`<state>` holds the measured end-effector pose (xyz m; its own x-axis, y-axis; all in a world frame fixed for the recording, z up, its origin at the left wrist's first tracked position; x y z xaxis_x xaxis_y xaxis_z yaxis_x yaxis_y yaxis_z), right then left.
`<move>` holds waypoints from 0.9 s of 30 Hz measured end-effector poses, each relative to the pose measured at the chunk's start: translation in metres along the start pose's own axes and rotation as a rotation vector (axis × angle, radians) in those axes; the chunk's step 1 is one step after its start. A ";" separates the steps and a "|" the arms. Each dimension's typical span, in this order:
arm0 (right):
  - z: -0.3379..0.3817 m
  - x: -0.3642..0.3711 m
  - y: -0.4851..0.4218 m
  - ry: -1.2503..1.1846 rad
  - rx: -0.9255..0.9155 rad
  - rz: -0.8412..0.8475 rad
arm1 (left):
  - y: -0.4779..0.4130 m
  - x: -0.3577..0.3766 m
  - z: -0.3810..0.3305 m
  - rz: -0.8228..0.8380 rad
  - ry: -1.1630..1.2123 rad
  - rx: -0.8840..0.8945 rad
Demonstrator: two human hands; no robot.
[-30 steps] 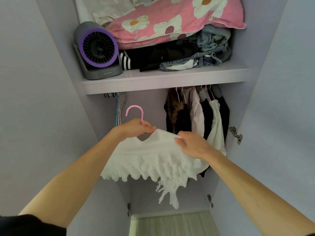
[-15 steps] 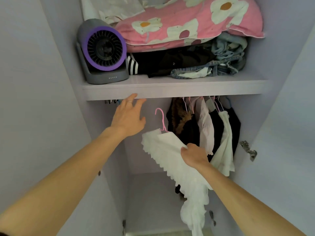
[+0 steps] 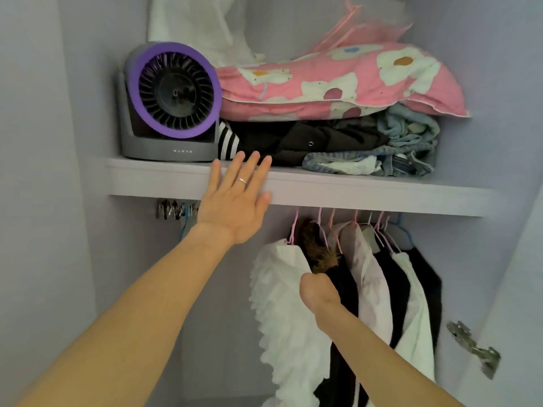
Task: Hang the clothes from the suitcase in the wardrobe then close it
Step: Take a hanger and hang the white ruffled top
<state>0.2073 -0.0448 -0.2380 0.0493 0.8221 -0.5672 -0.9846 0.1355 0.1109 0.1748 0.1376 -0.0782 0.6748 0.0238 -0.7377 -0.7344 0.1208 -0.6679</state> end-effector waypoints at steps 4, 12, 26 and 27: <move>0.004 0.005 -0.025 -0.059 -0.074 -0.088 | -0.002 0.008 0.002 -0.122 -0.046 -0.013; 0.024 0.006 -0.071 0.043 -0.118 -0.230 | -0.005 0.015 0.004 -0.224 -0.030 -0.021; 0.034 -0.032 -0.003 0.522 -0.086 -0.052 | 0.002 -0.006 -0.003 0.112 -0.042 -0.043; 0.045 -0.044 0.009 0.566 -0.119 -0.040 | 0.003 -0.009 -0.004 0.162 -0.034 -0.040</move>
<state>0.2038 -0.0551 -0.1755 0.0213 0.3896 -0.9207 -0.9975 0.0703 0.0067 0.1663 0.1342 -0.0736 0.5492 0.0736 -0.8325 -0.8354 0.0729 -0.5447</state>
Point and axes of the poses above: each hand's wrist, its own y-axis away from the middle knuckle, its own x-axis out of the palm, z = x × y, the point moved 6 cm from there along -y, towards the middle knuckle, and after that the axes turned 1 degree about z, right-handed, at the moved point
